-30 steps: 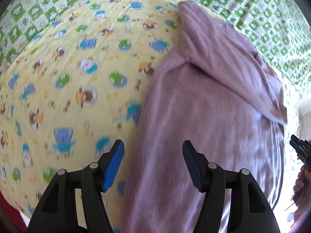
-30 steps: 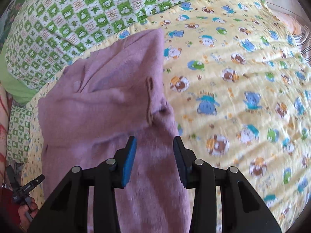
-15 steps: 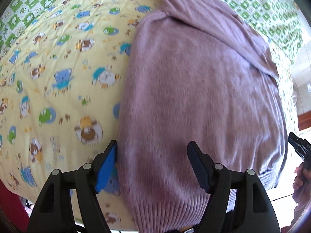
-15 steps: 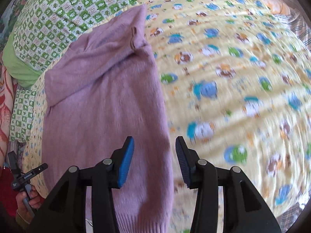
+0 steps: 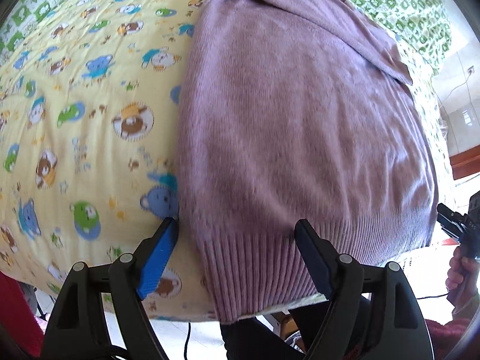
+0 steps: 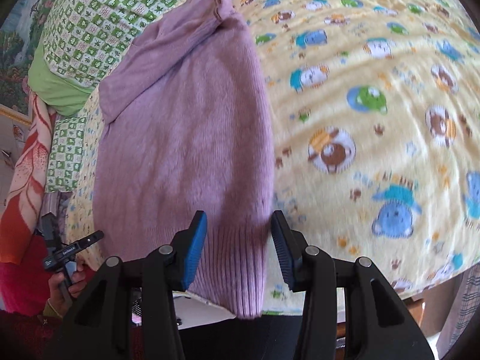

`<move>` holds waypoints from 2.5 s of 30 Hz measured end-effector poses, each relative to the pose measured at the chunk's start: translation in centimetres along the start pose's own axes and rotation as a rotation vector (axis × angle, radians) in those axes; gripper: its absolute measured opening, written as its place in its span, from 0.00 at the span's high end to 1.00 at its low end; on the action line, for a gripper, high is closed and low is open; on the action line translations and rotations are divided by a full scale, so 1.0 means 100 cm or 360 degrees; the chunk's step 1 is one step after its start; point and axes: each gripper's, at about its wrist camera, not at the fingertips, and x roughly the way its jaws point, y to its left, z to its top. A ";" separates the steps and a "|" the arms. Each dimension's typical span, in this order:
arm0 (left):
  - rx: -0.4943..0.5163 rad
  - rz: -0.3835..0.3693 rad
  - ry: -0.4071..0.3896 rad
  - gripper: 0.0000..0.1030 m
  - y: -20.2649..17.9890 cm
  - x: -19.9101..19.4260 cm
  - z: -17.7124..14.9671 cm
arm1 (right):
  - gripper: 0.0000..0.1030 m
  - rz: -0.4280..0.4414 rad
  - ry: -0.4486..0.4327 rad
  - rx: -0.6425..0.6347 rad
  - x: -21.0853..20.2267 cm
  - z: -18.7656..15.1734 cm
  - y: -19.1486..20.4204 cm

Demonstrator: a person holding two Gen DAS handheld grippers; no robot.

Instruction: Fold small clothes

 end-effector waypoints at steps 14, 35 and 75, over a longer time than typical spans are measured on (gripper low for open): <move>-0.0074 -0.0201 -0.0025 0.89 0.004 0.002 -0.010 | 0.87 0.0244 0.0052 -0.0011 0.029 -0.022 0.008; -0.0079 -0.0489 -0.0336 0.96 0.001 -0.070 0.028 | 0.94 0.0513 -0.0202 -0.0030 -0.034 0.017 0.029; -0.0219 -0.0133 -0.0571 0.90 -0.027 0.046 0.439 | 0.89 0.0229 -0.0409 0.0009 0.124 0.409 0.079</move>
